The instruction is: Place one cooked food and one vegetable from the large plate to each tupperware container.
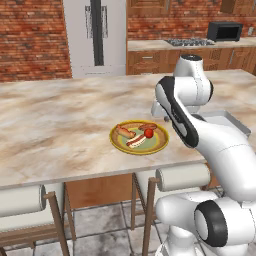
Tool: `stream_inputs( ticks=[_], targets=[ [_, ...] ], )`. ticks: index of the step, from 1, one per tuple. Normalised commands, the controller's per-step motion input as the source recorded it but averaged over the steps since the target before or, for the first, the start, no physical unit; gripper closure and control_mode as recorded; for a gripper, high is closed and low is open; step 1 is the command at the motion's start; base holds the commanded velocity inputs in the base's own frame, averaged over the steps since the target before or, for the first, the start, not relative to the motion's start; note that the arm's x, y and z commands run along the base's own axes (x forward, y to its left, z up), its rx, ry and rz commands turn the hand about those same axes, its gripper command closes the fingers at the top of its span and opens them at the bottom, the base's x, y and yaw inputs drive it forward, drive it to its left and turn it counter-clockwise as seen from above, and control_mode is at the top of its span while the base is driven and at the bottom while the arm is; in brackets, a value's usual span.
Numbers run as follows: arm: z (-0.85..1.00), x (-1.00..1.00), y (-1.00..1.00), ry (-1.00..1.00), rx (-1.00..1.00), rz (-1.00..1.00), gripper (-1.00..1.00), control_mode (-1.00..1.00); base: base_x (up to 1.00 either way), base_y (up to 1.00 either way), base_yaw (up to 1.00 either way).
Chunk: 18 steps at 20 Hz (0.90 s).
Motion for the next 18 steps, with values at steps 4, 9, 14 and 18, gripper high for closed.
stream_inputs(
  ticks=[4, 9, 14, 18],
  targets=[
    [-0.16, 0.29, 0.0, -0.03, 0.0, 0.0, -1.0, -1.0, 0.0, 0.0, 0.0],
    [-0.4, 0.62, -0.04, 0.0, 0.0, -0.01, -1.0, -1.0, 0.0, 0.0, 0.0],
    [-0.36, 0.35, -0.08, 0.04, 0.0, -0.04, -1.0, -1.0, 0.0, 0.0, 0.0],
    [-0.37, 0.26, -0.21, 0.03, 0.12, -0.16, -1.0, -1.0, 0.0, 0.0, 0.0]
  ],
)
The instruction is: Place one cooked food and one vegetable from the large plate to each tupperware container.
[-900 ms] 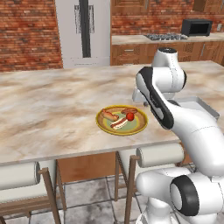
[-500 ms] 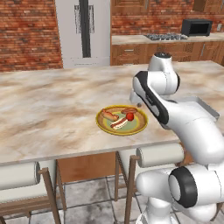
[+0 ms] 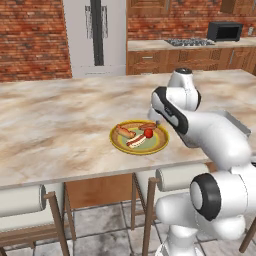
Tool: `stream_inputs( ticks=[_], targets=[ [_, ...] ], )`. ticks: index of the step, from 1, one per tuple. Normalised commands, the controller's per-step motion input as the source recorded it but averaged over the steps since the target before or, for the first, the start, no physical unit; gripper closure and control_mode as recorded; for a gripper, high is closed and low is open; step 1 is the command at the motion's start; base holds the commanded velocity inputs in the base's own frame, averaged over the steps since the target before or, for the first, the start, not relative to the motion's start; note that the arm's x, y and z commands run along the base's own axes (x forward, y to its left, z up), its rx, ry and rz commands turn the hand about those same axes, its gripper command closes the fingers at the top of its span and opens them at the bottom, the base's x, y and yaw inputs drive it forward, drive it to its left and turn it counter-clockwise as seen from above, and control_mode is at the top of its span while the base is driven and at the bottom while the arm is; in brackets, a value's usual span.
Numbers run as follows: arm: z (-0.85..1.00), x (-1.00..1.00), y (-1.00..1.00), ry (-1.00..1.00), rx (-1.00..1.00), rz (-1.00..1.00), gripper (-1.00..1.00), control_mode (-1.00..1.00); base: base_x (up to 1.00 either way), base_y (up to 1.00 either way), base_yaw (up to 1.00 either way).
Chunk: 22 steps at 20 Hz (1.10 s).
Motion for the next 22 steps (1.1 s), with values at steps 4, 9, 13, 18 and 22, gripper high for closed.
stream_inputs(
  ticks=[4, 9, 13, 18, 22],
  targets=[
    [-0.34, 0.52, -0.06, 0.0, 0.03, -0.27, -1.0, -1.0, 0.0, 0.0, 0.0],
    [-0.3, 0.48, 0.0, 0.04, 0.0, -0.12, -1.0, -1.0, 0.0, 0.0, 0.0],
    [-0.33, 0.71, -0.01, 0.12, 0.01, -0.01, -1.0, -1.0, 0.0, 0.0, 0.0],
    [-0.33, 0.43, 0.0, 0.05, 0.05, 0.08, -1.0, -1.0, 0.0, 0.0, 0.0],
    [-0.41, 0.5, 0.0, 0.0, 0.0, 0.03, -1.0, -1.0, 0.0, 0.0, 0.0]
  ],
)
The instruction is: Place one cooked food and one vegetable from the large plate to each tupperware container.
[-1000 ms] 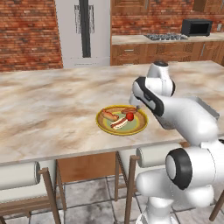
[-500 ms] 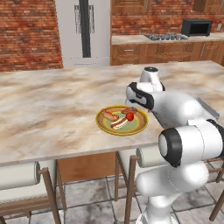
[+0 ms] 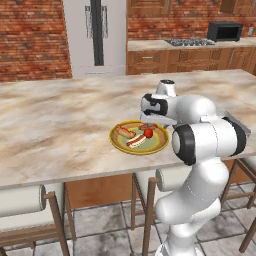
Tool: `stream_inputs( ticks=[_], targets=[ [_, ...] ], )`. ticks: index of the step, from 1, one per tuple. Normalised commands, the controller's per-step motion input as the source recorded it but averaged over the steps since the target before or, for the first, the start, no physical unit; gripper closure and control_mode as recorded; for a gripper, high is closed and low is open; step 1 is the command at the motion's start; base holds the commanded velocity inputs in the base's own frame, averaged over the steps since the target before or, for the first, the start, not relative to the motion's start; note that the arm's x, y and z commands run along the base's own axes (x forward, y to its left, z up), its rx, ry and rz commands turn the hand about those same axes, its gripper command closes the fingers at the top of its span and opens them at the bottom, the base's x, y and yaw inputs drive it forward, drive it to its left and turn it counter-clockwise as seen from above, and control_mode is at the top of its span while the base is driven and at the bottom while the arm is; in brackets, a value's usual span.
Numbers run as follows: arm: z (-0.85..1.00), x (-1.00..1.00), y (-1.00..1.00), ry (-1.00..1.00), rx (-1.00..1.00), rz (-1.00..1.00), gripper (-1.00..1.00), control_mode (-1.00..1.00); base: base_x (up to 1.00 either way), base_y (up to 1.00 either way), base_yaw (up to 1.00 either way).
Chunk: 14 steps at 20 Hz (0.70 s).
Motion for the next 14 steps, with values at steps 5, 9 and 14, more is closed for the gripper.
stream_inputs(
  ticks=[5, 9, 14],
  targets=[
    [-0.46, 0.26, 0.0, -0.03, -0.05, 0.0, -1.0, -1.0, 0.0, 0.0, 0.0],
    [-0.32, 0.33, 0.0, -0.01, -0.03, 0.0, -1.0, -1.0, 0.0, 0.0, 0.0],
    [-0.12, 0.35, 0.0, 0.01, 0.0, 0.0, -1.0, -1.0, 0.0, 0.0, 0.0]
  ],
)
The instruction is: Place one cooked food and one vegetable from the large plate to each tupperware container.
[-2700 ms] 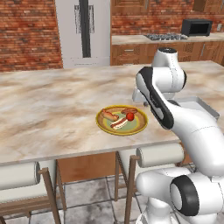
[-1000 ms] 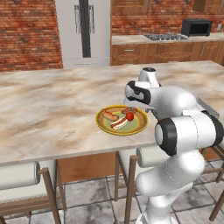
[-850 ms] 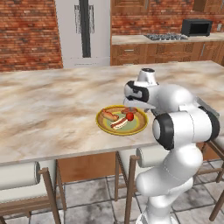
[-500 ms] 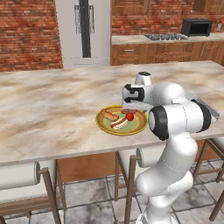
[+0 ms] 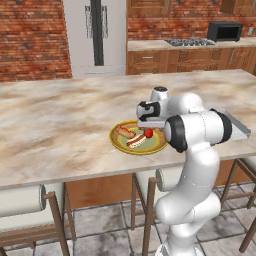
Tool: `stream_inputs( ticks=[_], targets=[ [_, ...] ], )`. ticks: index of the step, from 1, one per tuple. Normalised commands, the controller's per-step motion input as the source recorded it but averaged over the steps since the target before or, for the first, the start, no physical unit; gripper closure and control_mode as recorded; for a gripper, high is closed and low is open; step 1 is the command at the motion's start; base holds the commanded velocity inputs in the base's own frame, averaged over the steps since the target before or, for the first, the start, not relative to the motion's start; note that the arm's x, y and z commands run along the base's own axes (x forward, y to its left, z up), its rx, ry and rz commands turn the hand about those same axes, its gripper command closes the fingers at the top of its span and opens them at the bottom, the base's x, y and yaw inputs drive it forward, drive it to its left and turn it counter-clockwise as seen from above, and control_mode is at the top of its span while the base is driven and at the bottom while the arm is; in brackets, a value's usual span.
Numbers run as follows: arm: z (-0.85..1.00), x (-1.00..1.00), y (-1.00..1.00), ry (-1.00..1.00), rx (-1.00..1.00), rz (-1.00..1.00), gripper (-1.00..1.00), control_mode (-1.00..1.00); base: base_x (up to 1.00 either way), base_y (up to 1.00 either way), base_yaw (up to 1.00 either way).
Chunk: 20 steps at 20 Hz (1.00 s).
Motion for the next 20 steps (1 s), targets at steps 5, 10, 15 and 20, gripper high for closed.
stream_inputs(
  ticks=[5, 10, 15, 20],
  targets=[
    [-0.25, 0.39, 0.0, 0.0, 0.0, 0.0, -1.0, -1.0, 0.0, 0.0, 0.0],
    [-0.26, 0.43, 0.0, 0.0, 0.0, 0.0, -1.0, -1.0, 0.0, 0.0, 0.0],
    [-0.19, 0.19, 0.0, 0.0, 0.0, 0.0, -1.0, -1.0, 0.0, 0.0, 0.0],
    [-0.21, 0.0, 0.0, 0.0, 0.0, 0.0, -1.0, -1.0, 0.0, 0.0, 0.0]
  ],
)
